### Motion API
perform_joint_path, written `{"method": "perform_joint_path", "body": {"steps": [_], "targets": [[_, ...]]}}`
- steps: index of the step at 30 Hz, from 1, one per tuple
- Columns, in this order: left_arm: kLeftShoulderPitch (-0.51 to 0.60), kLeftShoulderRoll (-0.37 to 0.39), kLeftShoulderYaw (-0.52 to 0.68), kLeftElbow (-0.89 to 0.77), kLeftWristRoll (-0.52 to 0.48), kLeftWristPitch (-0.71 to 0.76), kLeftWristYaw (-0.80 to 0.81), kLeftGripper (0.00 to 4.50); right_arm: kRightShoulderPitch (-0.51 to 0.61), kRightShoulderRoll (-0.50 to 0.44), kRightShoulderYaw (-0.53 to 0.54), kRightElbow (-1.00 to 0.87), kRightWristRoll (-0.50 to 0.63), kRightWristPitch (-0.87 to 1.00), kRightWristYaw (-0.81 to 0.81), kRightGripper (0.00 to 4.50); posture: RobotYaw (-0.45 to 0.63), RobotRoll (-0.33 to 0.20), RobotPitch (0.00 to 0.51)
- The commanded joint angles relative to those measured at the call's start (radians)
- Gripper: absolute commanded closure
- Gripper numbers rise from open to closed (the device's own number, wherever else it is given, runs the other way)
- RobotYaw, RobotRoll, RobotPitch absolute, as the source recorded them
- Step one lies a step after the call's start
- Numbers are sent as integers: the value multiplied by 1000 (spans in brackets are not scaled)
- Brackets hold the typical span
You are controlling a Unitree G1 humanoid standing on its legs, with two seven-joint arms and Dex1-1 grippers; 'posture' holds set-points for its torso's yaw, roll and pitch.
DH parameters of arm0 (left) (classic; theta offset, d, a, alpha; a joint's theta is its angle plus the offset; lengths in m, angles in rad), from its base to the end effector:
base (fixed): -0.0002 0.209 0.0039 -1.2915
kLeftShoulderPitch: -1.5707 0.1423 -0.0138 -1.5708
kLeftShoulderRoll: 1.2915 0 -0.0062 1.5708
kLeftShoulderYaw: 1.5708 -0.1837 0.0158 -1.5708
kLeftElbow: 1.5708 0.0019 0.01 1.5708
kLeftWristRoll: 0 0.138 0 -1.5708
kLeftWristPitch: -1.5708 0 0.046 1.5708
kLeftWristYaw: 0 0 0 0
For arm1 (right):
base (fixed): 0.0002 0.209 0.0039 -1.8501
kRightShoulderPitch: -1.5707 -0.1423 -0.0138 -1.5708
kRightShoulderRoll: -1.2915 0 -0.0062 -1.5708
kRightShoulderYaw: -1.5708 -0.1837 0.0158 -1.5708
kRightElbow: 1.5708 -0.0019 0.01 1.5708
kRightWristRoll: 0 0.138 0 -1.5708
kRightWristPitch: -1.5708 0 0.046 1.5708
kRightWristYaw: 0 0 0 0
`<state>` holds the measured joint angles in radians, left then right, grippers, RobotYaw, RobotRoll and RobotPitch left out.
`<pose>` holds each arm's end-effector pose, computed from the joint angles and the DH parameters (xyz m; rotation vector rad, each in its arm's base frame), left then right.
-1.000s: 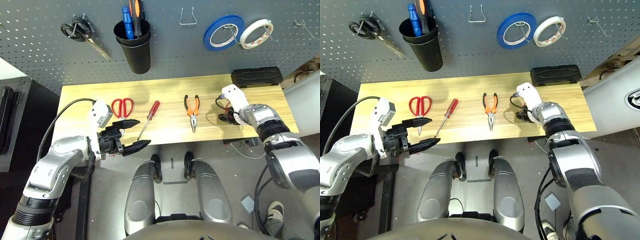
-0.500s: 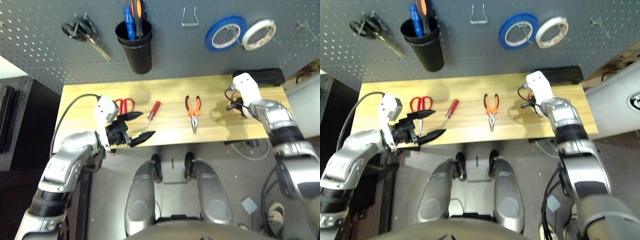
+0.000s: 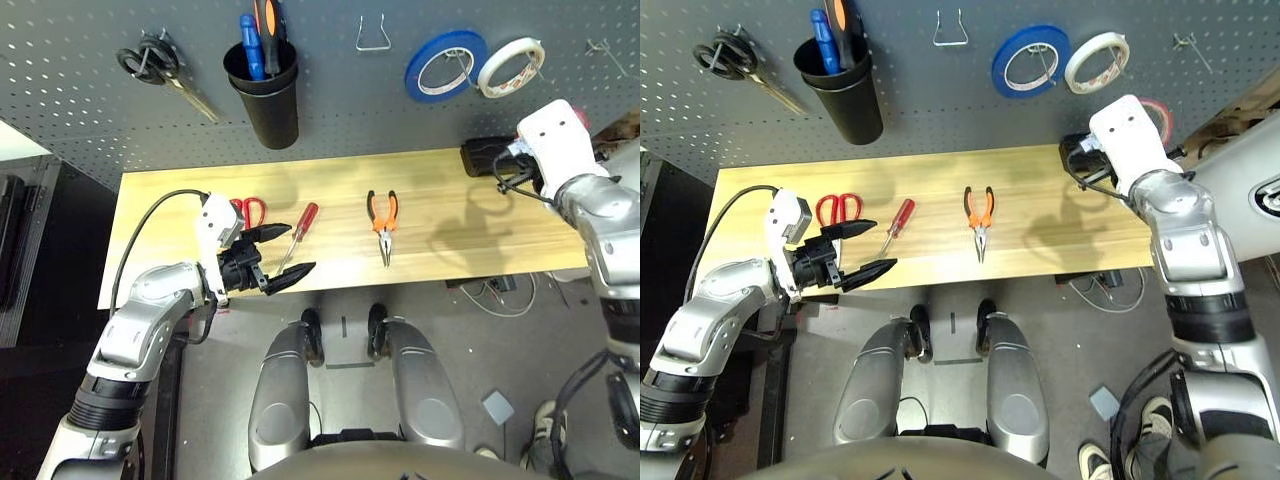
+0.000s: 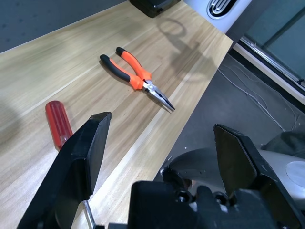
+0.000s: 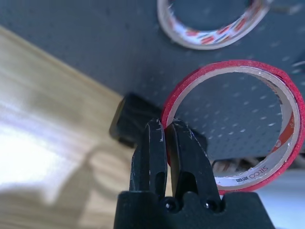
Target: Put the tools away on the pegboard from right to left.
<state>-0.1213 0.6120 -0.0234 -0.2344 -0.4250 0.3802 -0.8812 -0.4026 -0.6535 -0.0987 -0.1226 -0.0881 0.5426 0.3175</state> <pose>0.2207 0.2264 0.1207 0.1723 0.1582 -0.9979 0.2555 -0.2577 0.1852 -0.6521 0.0648 0.0209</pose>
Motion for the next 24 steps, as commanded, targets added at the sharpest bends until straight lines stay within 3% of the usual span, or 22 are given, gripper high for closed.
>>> {"method": "perform_joint_path", "body": {"steps": [1,14,18,24], "targets": [[5,-2,-24,12,16,-9,-15,0,50,-8,-57,-27,-23,-81,-47,4486,-91,0,271],[-18,-3,-39,36,18,-22,-22,0,26,-1,-167,29,-36,-185,-166,4486,-111,0,267],[-19,-3,-38,38,19,-21,-21,0,-48,1,-201,151,0,-162,-170,4486,-111,0,267],[-3,-4,-38,20,17,-16,-14,0,-146,-15,-168,358,8,-248,-140,4486,-95,0,269]]}}
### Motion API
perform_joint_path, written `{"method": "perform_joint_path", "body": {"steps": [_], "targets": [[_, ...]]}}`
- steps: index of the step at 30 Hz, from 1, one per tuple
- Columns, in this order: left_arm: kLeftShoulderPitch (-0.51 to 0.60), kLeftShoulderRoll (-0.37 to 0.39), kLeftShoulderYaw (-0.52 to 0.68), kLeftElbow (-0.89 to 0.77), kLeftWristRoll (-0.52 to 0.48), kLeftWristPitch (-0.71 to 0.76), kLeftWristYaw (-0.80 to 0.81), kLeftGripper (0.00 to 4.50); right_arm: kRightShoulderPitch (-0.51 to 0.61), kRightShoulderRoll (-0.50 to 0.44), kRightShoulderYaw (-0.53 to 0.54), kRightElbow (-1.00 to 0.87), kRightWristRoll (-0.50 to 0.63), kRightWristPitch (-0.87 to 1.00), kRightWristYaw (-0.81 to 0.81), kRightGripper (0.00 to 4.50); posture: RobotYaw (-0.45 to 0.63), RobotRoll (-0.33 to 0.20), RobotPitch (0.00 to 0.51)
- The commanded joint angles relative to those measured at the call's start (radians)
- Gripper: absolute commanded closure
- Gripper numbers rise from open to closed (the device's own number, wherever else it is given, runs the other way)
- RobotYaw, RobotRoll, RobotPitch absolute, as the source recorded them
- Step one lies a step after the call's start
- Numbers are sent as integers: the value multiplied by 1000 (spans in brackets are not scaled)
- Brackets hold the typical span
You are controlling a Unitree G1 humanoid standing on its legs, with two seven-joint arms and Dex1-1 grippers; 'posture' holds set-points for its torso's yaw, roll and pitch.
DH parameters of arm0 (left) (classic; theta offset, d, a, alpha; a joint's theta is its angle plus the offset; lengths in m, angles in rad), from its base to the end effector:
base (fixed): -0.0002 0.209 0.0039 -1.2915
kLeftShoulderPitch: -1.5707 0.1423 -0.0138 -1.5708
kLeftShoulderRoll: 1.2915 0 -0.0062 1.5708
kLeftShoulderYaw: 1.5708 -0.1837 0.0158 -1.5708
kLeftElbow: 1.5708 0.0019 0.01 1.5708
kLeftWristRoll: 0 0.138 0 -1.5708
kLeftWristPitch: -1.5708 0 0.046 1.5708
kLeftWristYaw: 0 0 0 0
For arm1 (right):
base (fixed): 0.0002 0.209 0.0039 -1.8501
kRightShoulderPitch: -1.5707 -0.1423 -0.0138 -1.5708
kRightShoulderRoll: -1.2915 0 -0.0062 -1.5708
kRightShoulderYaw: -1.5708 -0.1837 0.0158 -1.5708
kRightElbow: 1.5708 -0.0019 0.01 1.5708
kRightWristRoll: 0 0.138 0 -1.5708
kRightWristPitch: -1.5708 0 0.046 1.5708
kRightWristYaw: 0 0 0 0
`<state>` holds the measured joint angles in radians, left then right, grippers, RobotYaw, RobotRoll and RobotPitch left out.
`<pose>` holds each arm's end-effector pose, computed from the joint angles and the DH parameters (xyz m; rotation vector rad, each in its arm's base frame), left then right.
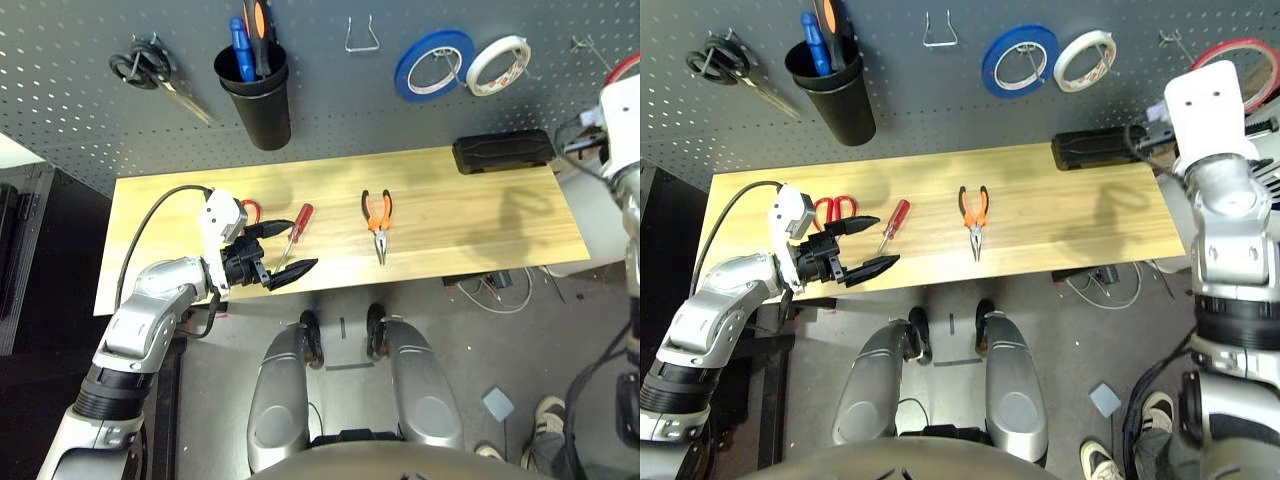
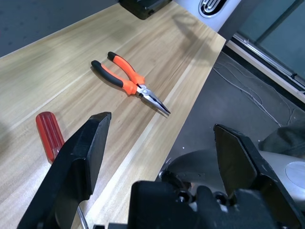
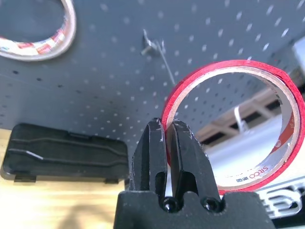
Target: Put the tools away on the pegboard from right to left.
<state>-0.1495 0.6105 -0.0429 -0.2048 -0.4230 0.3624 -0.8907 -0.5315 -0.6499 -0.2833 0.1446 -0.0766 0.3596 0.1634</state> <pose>0.2259 0.2242 0.1208 0.1775 0.1500 -1.0162 0.2683 -0.2995 0.2022 -0.5315 -0.0868 -0.2864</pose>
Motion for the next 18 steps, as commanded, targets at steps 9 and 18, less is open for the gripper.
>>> {"method": "perform_joint_path", "body": {"steps": [9,18], "targets": [[37,2,-17,-29,12,14,-1,0,-233,-18,97,489,-15,-255,41,4486,-81,0,270],[39,-2,-23,-29,14,13,-1,0,-426,37,150,819,-15,-348,32,4214,-71,0,270]]}}
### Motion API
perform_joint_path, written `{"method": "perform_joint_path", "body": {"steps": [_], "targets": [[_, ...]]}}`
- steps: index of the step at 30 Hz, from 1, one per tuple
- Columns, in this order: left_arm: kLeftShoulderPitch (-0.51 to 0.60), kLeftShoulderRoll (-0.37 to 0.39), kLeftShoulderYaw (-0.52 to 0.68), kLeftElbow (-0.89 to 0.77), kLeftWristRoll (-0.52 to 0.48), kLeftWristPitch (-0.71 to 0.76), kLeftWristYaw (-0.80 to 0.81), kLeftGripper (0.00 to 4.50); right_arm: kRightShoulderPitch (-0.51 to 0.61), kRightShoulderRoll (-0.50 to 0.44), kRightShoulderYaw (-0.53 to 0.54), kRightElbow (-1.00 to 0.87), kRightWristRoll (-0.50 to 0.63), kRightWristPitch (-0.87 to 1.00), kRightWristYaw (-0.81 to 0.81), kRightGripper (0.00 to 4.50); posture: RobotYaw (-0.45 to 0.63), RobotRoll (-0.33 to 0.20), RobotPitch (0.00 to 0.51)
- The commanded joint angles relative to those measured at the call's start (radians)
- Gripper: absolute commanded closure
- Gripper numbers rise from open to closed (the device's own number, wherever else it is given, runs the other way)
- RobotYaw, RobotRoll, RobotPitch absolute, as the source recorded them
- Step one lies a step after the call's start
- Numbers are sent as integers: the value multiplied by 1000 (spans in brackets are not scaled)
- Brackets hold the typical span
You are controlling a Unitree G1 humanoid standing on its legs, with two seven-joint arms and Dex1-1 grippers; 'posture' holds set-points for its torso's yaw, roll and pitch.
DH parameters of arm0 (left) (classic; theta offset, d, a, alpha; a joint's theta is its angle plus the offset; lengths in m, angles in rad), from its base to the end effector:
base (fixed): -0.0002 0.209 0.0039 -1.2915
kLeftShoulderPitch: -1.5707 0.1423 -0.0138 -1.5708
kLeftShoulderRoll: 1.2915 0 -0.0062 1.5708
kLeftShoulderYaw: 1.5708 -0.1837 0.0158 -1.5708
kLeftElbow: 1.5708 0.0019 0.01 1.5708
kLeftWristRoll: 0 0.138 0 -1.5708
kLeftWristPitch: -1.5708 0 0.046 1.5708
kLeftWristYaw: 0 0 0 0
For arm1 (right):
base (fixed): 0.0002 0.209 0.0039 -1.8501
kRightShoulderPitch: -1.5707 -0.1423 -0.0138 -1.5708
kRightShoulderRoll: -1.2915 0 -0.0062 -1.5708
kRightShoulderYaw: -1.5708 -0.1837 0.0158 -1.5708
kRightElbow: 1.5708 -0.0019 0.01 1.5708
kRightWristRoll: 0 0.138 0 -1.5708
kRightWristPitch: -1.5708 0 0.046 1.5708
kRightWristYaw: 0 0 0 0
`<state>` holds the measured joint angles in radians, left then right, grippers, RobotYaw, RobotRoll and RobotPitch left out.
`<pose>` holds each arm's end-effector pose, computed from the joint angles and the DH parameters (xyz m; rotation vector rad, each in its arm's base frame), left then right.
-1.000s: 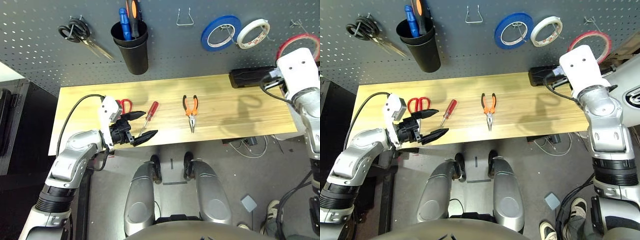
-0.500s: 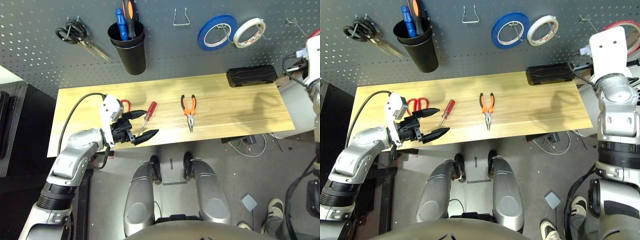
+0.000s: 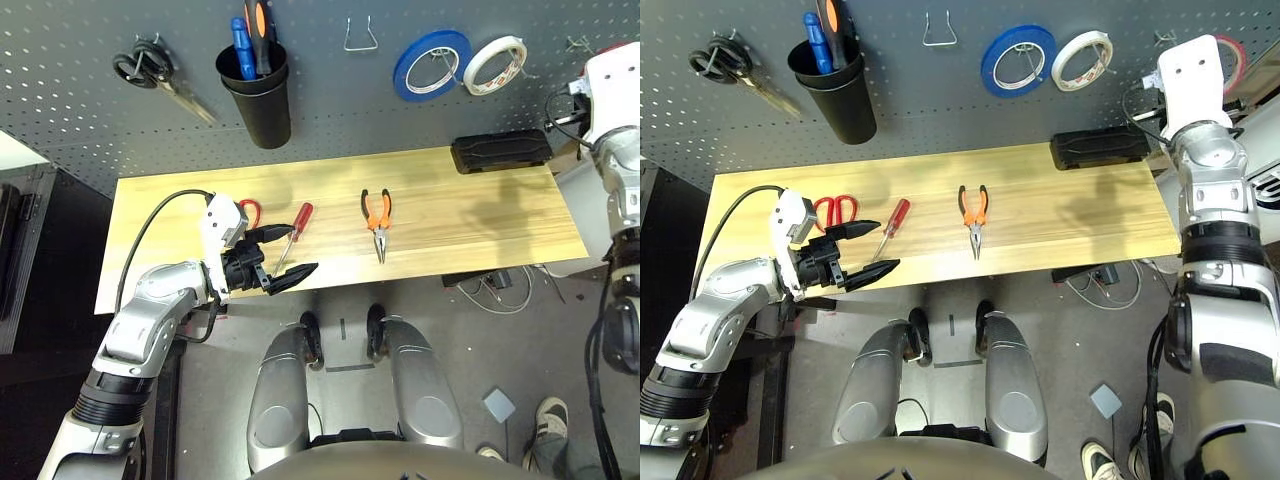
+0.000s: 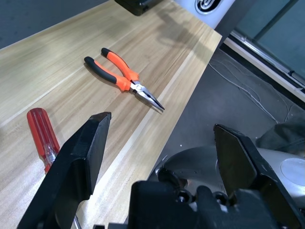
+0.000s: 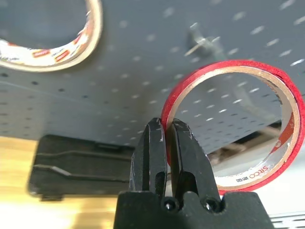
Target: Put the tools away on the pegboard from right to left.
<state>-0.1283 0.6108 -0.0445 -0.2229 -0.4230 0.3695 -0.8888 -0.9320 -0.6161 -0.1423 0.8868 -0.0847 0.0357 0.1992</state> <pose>0.2221 0.2235 0.1185 0.1726 0.1624 -1.0199 0.3335 -0.2917 0.1955 -0.4517 -0.0235 -0.1585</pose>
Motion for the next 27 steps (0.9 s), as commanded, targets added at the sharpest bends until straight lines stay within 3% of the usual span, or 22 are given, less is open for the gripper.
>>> {"method": "perform_joint_path", "body": {"steps": [1,5,12,16,18,22,27], "targets": [[18,-2,-22,-12,14,6,-3,0,-36,4,17,90,-9,-36,-1,3883,-71,0,270],[25,-3,-18,-19,12,9,4,0,-21,-10,43,62,-15,-52,30,2615,-60,0,269],[31,-2,-25,-29,12,14,7,0,71,-86,-2,-194,100,76,258,50,-73,0,283],[18,1,-26,-21,6,23,-2,0,85,-180,-24,-343,169,208,406,15,-83,0,285],[12,3,-25,-16,6,24,-7,0,102,-240,0,-444,238,353,566,15,-83,0,285],[-7,2,-22,2,6,21,-9,0,167,-389,83,-630,271,521,785,15,-93,0,287],[-17,2,-21,14,7,16,-13,0,183,-432,109,-752,322,769,834,15,-96,0,290]]}}
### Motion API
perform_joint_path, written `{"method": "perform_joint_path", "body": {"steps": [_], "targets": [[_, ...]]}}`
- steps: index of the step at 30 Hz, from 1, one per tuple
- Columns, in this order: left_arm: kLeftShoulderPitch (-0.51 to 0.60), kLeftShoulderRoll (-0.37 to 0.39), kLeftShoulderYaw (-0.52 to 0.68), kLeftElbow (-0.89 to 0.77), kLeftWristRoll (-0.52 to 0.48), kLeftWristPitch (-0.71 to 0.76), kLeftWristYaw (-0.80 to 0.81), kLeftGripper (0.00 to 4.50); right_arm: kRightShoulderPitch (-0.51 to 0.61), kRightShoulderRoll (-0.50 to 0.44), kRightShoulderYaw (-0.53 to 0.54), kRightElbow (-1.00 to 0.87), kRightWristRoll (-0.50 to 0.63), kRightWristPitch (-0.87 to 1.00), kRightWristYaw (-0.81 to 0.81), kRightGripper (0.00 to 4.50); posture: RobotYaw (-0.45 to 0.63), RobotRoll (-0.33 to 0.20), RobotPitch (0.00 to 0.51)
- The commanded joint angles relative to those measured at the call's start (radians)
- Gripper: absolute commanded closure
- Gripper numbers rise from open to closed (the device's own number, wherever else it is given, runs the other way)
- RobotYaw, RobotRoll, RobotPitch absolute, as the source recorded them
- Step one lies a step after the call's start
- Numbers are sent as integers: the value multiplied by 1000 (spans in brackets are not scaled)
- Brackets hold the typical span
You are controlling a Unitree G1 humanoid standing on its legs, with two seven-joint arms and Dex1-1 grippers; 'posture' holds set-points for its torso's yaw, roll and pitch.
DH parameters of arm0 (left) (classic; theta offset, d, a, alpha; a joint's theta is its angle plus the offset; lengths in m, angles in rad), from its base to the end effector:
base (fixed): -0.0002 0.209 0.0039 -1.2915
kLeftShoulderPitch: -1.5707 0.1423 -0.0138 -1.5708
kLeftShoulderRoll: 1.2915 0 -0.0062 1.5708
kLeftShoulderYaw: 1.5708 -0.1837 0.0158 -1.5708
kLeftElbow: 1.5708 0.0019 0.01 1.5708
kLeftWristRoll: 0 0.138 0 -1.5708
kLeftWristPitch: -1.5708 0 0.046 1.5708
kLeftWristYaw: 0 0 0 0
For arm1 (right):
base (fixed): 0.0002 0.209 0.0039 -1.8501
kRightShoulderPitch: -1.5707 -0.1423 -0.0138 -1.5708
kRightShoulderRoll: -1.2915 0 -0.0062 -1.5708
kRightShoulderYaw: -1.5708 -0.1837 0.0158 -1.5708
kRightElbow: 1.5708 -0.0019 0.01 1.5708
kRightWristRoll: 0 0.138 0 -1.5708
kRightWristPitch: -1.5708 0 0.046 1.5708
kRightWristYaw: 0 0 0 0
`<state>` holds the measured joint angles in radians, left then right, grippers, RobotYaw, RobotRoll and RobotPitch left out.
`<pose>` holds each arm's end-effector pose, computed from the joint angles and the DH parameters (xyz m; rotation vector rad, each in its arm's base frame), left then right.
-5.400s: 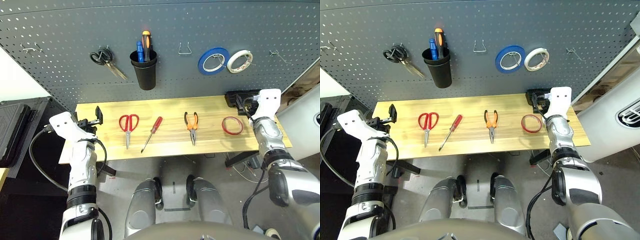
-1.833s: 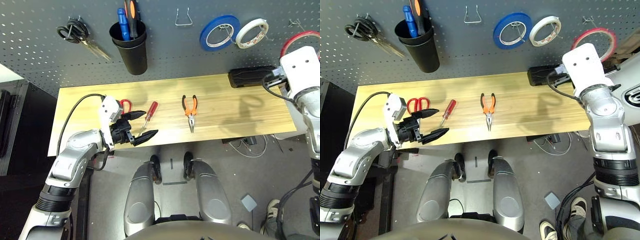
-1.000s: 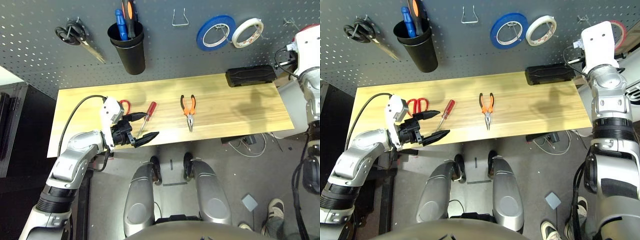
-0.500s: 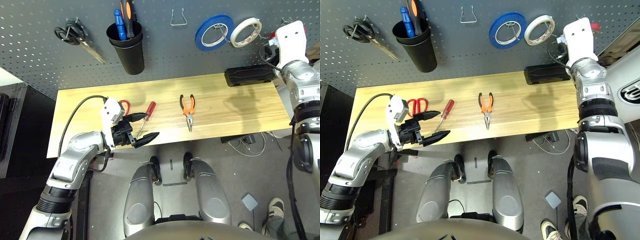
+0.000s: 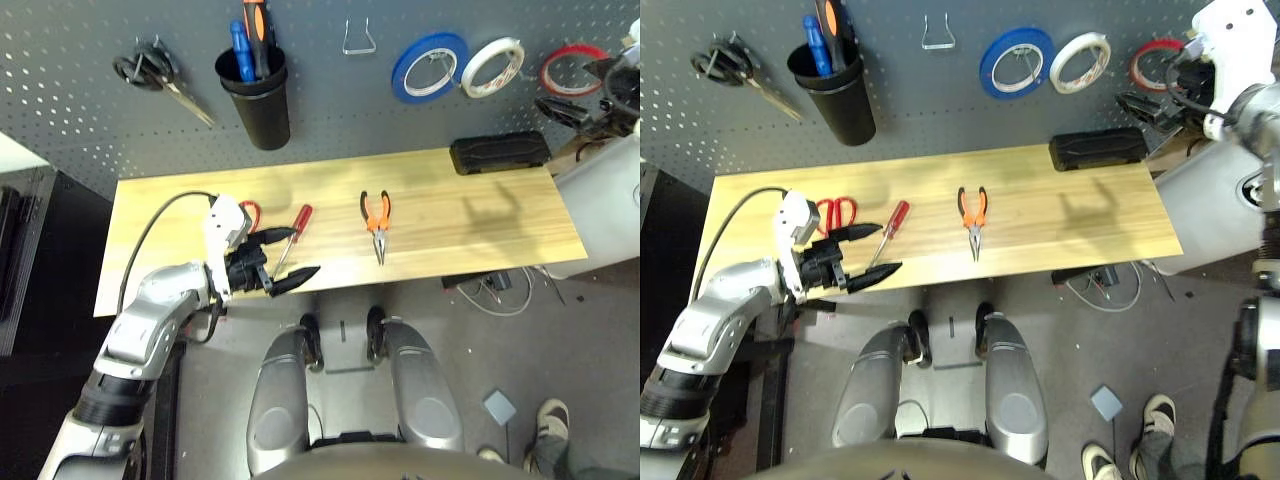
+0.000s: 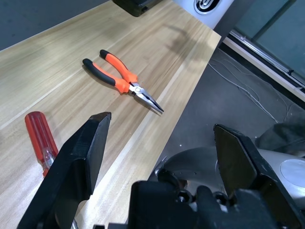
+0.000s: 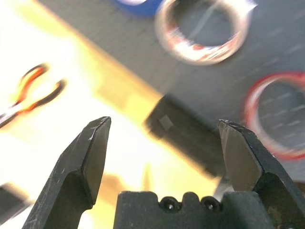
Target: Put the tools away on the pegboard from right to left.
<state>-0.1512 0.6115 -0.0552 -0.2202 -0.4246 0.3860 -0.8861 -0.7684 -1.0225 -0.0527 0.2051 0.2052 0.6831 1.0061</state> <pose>0.2255 0.2209 0.1210 0.1752 0.1653 -1.0276 0.2674 -0.3164 0.2826 -0.4998 0.2897 0.5095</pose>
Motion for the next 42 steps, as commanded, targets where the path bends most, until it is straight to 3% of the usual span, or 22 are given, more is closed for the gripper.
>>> {"method": "perform_joint_path", "body": {"steps": [1,6,11,16,23,27,34,42], "targets": [[5,2,-9,15,9,-2,-17,0,34,-21,26,-100,45,183,23,15,-96,0,290],[4,6,-6,20,16,-13,-21,0,107,47,39,-237,108,382,-18,15,-82,0,292],[18,18,-8,7,30,-40,-27,0,141,232,78,-311,94,644,-228,15,-64,0,291],[29,30,-3,-3,29,-56,-36,0,117,500,44,-248,57,826,-444,15,-47,0,298],[40,43,6,-25,24,-54,-36,0,130,773,78,-167,-68,795,-721,15,-16,0,301],[64,51,12,-48,15,-52,-40,0,118,896,25,-120,-104,764,-838,15,-19,0,306],[70,68,20,-46,15,-52,-55,0,83,989,-4,-4,-133,636,-946,15,-26,0,323],[25,-3,115,-23,-8,-74,39,0,14,1002,8,202,-148,456,-971,15,-9,0,325]]}}
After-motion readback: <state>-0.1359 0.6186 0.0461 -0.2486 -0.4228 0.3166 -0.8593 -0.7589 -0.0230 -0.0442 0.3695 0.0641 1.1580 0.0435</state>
